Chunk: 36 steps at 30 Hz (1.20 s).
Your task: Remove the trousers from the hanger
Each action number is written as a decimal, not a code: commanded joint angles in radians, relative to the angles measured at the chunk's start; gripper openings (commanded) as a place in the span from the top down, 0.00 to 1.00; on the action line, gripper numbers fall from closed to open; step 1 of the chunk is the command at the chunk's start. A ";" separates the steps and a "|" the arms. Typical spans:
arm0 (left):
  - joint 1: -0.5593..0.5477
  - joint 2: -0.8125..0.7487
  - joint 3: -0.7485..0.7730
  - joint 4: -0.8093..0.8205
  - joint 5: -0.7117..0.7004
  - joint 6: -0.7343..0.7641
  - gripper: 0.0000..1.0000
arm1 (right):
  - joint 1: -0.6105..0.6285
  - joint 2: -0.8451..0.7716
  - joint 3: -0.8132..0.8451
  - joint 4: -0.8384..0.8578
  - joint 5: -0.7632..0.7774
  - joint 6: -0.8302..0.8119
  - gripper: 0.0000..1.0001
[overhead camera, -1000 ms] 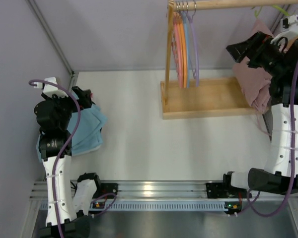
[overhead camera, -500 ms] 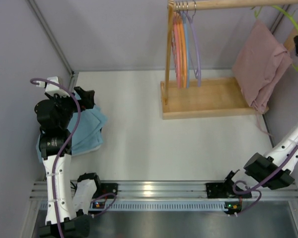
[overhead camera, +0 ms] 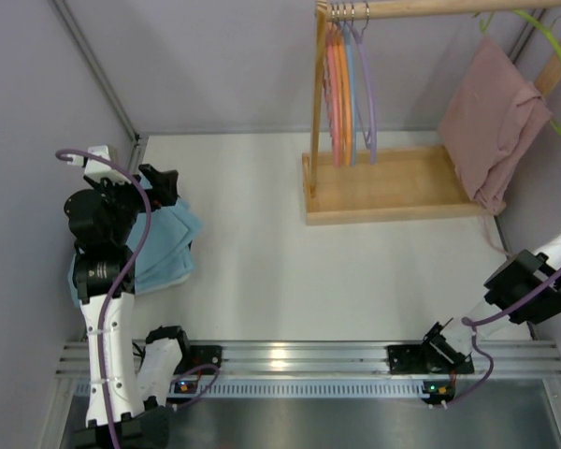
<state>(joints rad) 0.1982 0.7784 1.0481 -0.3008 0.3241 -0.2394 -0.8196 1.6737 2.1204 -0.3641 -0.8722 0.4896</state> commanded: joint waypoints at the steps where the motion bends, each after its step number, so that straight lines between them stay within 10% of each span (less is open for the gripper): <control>1: -0.003 -0.021 0.039 0.028 0.001 -0.011 0.01 | 0.051 0.012 0.052 0.053 -0.011 0.032 0.01; 16: -0.003 -0.036 0.052 0.019 -0.014 0.008 0.01 | 0.258 0.078 0.078 0.059 0.162 0.015 0.13; 36: -0.002 -0.034 0.064 0.022 -0.020 0.003 0.01 | 0.336 0.092 0.061 0.235 0.153 0.319 0.96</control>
<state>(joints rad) 0.1982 0.7486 1.0702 -0.3016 0.3119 -0.2375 -0.4927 1.7985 2.1479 -0.3016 -0.6792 0.7174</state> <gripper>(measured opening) 0.985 0.087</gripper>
